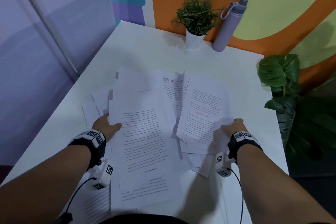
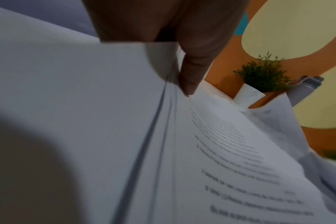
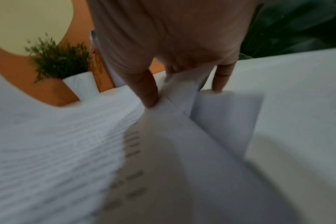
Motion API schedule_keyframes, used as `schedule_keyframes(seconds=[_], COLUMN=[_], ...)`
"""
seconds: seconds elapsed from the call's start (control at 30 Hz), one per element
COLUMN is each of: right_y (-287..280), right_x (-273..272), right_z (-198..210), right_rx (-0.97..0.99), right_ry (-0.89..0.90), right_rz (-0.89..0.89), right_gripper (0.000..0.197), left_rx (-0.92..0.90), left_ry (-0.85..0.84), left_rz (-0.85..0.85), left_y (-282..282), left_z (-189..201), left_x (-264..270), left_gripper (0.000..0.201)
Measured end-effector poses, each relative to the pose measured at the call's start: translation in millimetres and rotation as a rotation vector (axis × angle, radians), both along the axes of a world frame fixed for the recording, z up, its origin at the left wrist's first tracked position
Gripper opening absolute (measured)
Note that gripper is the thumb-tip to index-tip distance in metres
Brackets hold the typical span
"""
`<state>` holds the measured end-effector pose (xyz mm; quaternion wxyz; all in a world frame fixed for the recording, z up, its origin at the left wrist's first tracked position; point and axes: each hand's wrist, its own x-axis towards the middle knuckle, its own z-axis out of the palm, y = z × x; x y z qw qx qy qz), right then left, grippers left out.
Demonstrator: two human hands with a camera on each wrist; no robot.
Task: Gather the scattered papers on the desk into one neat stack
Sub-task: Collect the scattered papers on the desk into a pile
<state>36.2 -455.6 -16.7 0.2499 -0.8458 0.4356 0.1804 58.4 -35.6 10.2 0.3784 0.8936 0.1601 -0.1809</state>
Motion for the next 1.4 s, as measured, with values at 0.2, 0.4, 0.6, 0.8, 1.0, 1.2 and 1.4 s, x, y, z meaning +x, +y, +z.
schedule_keyframes(seconds=[0.2, 0.4, 0.6, 0.8, 1.0, 1.2, 1.4], right_y=[12, 42, 85, 119, 153, 152, 128], right_x=[-5, -11, -19, -27, -72, -72, -48], right_z=[30, 97, 143, 74, 14, 14, 50], right_rx=[-0.079, -0.258, -0.056, 0.302, 0.488, 0.300, 0.520], right_ry=[-0.404, -0.800, -1.143, -0.853, -0.513, -0.271, -0.357], right_rz=[0.035, -0.047, 0.026, 0.065, 0.114, 0.340, 0.269], right_gripper=[0.003, 0.015, 0.013, 0.005, 0.035, 0.058, 0.087], left_rx=[0.002, -0.094, -0.063, -0.120, -0.343, -0.197, -0.401], left_ry=[-0.100, -0.154, 0.068, 0.245, 0.149, 0.018, -0.100], left_rz=[0.055, 0.182, 0.134, 0.069, 0.083, -0.209, -0.130], left_y=[-1, 10, 8, 7, 12, -2, -3], left_z=[12, 22, 16, 4, -10, 13, 61], left_x=[-1, -4, -14, -24, -32, -38, -30], left_gripper=[0.052, 0.039, 0.064, 0.077, 0.118, 0.073, 0.040])
